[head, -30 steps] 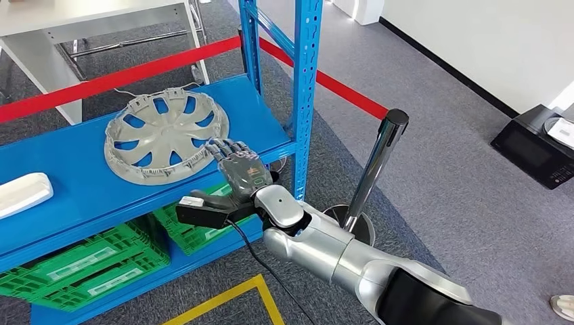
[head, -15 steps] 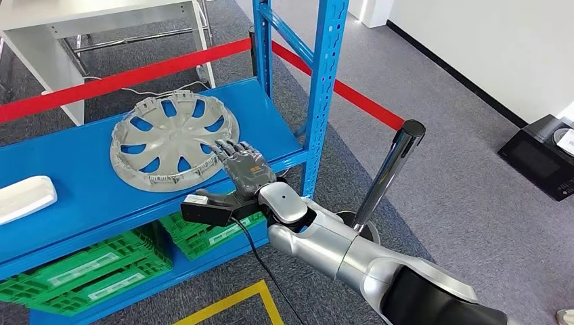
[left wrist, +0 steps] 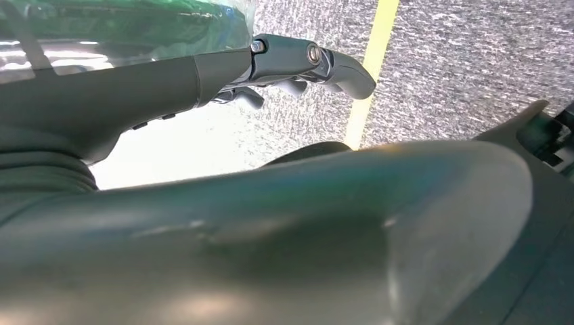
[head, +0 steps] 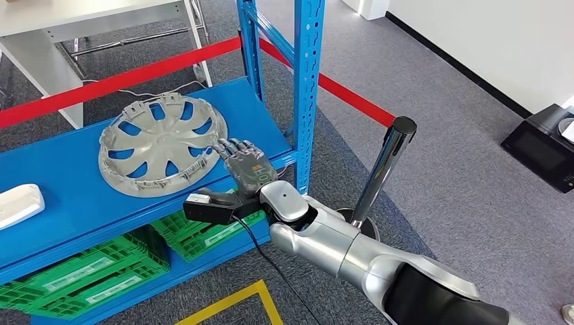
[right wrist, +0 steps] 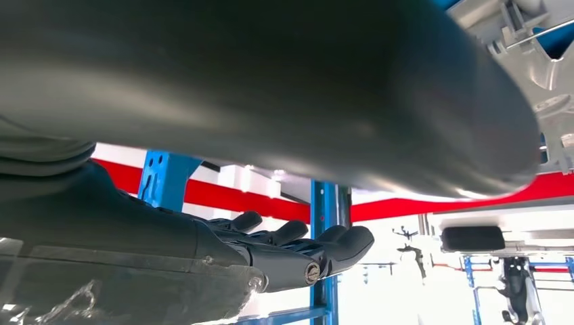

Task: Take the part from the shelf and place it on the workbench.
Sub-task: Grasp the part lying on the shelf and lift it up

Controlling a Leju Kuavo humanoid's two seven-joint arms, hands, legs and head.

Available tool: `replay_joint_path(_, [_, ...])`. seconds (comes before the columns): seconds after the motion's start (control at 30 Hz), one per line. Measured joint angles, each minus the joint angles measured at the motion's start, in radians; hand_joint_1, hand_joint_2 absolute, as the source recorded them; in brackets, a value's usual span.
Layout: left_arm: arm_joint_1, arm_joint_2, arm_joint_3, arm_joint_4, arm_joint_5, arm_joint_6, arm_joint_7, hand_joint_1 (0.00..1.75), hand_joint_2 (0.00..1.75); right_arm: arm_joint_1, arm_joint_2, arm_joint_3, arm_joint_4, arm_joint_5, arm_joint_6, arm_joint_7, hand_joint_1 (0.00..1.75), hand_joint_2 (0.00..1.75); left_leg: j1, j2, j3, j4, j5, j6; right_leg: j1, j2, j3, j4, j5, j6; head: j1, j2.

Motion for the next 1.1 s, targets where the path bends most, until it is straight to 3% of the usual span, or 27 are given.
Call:
replay_joint_path(0.37, [0.000, 0.000, 0.000, 0.000, 0.000, -0.001, 0.003, 0.00, 0.00, -0.001, -0.005, 0.009, 0.000, 0.000, 0.009, 0.000, 0.00, 0.00, -0.006, 0.000, 0.002, 0.005, 0.000, 0.003, -0.006, -0.002, 0.006, -0.003, 0.004, 0.005, 0.000, 0.000])
replay_joint_path(0.5, [0.000, 0.001, 0.000, 0.000, -0.001, -0.001, 0.003, 0.00, 0.00, -0.001, -0.005, 0.013, 0.000, 0.000, 0.010, 0.000, 0.00, 0.00, -0.011, 0.000, -0.001, 0.010, -0.001, 0.012, -0.011, -0.002, 0.006, -0.004, 0.006, 0.013, 0.000, 0.000])
replay_joint_path(0.63, [-0.001, 0.000, 0.000, 0.000, -0.003, -0.001, 0.002, 0.00, 0.00, -0.004, -0.006, 0.015, -0.002, 0.000, 0.012, 0.002, 0.00, 0.00, -0.007, 0.002, 0.006, -0.009, 0.015, 0.030, -0.011, -0.003, 0.007, -0.005, 0.003, 0.030, 0.001, 0.000])
replay_joint_path(0.7, [-0.001, 0.000, 0.000, 0.000, -0.003, -0.001, 0.002, 0.00, 0.00, -0.008, -0.009, 0.016, -0.003, 0.000, 0.013, 0.003, 0.00, 0.00, 0.000, 0.004, 0.011, -0.020, 0.023, 0.036, -0.012, -0.006, -0.026, 0.068, -0.039, 0.038, 0.003, 0.000])
replay_joint_path(0.77, [-0.001, 0.000, 0.000, 0.000, -0.003, -0.001, 0.002, 0.00, 0.00, -0.007, -0.012, 0.017, -0.003, 0.000, 0.013, 0.003, 0.00, 0.00, 0.002, 0.004, 0.011, -0.020, 0.023, 0.037, -0.016, -0.007, -0.088, 0.197, -0.092, 0.045, 0.005, 0.000])
replay_joint_path(0.8, [0.000, 0.000, 0.000, 0.000, -0.003, -0.001, 0.002, 0.00, 0.00, -0.005, -0.014, 0.018, -0.003, 0.000, 0.013, 0.003, 0.00, 0.00, 0.003, 0.003, 0.012, -0.020, 0.021, 0.036, -0.018, -0.007, -0.111, 0.240, -0.100, 0.049, 0.006, 0.000])
replay_joint_path(0.83, [0.000, 0.000, 0.000, 0.000, -0.003, -0.001, 0.002, 0.00, 0.00, -0.004, -0.016, 0.019, -0.003, 0.000, 0.013, 0.003, 0.00, 0.00, 0.004, 0.002, 0.014, -0.020, 0.019, 0.033, -0.020, -0.007, -0.118, 0.247, -0.088, 0.051, 0.006, 0.000])
replay_joint_path(0.9, [0.000, 0.000, 0.000, -0.001, -0.003, -0.001, 0.003, 0.00, 0.00, -0.003, -0.017, 0.020, -0.003, 0.000, 0.013, 0.003, 0.00, 0.00, 0.008, -0.001, 0.021, -0.017, 0.010, 0.024, -0.023, -0.007, -0.076, 0.151, -0.020, 0.054, 0.007, 0.000])
replay_joint_path(0.97, [-0.001, 0.000, 0.000, -0.001, -0.004, -0.001, 0.003, 0.00, 0.00, -0.005, -0.019, 0.021, -0.003, 0.000, 0.013, 0.003, 0.00, 0.00, 0.011, -0.003, 0.023, -0.009, -0.003, 0.009, -0.022, -0.002, -0.019, 0.037, 0.020, 0.051, 0.008, 0.000])
replay_joint_path(1.0, [-0.002, 0.000, 0.000, -0.001, -0.005, -0.001, 0.003, 0.00, 0.00, -0.005, -0.020, 0.021, -0.004, 0.000, 0.013, 0.004, 0.00, 0.00, 0.011, -0.004, 0.021, -0.006, -0.007, 0.002, -0.021, 0.001, -0.005, 0.008, 0.021, 0.044, 0.008, 0.000])
replay_joint_path(1.1, [-0.005, -0.001, 0.000, -0.001, -0.006, -0.002, 0.003, 0.00, 0.00, -0.003, -0.023, 0.022, -0.006, 0.000, 0.013, 0.005, 0.00, 0.00, 0.012, -0.005, 0.022, -0.008, -0.014, -0.015, -0.018, 0.004, -0.002, 0.000, 0.005, 0.016, 0.007, 0.000])
